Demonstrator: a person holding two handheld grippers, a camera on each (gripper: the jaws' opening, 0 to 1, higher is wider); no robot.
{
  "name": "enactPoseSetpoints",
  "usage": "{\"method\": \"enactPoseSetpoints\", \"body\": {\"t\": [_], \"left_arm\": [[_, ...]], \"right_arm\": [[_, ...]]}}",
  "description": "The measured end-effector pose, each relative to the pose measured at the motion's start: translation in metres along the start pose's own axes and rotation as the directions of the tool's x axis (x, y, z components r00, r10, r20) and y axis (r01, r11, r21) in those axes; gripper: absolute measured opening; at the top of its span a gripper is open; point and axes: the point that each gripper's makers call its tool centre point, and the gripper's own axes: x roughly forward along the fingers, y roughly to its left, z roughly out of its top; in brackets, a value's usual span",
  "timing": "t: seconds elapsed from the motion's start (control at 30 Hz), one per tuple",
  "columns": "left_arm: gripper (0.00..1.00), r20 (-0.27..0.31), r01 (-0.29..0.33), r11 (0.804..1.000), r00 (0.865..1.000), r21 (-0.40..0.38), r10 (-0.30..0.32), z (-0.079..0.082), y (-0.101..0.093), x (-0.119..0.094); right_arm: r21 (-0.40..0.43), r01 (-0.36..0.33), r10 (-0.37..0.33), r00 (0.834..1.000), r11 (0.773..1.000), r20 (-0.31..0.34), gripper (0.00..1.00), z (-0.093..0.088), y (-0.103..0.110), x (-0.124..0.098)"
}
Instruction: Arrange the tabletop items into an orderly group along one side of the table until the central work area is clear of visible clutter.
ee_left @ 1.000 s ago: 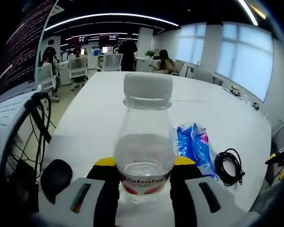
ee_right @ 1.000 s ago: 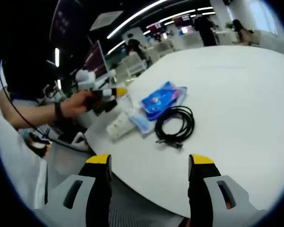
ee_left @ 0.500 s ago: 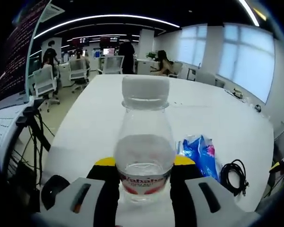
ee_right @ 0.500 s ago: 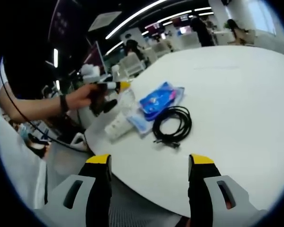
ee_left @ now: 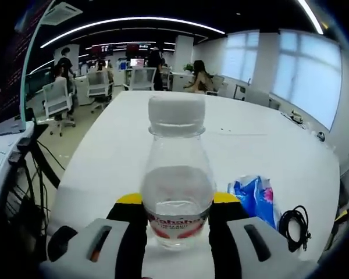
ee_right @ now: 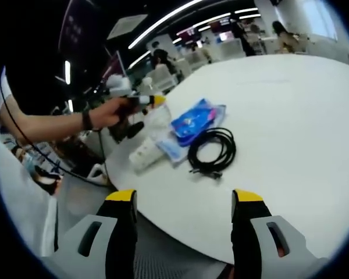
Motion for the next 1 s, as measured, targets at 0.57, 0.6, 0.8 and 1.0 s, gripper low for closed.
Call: {"method": "enactPoseSetpoints", "body": {"t": [0.57,0.6,0.8,1.0], "left_arm": [[0.40,0.028,-0.021,1.000,0.999,0.015,0.020,0.008,0.001,0.012],[0.40,0.028,-0.022,1.000,0.999,0.018,0.022,0.007,0.000,0.012],[0.40,0.032,-0.038,0.999,0.999,0.014,0.038,0.005,0.000,0.010],[0.40,0.042,-0.057,0.998,0.997,-0.010,0.058,0.002,0.002,0.007]], "right_arm": [[0.001,0.009,-0.009,1.000,1.000,-0.008,0.65,-0.006,-0.002,-0.006],[0.001,0.008,-0.008,1.000,1.000,-0.008,0.65,-0.006,-0.002,-0.006],[0.000,0.005,-0.005,1.000,1.000,-0.006,0.65,-0.004,-0.003,-0.003],[-0.001,0.001,-0.001,1.000,1.000,-0.009,0.65,-0.003,0.000,0.000]]}}
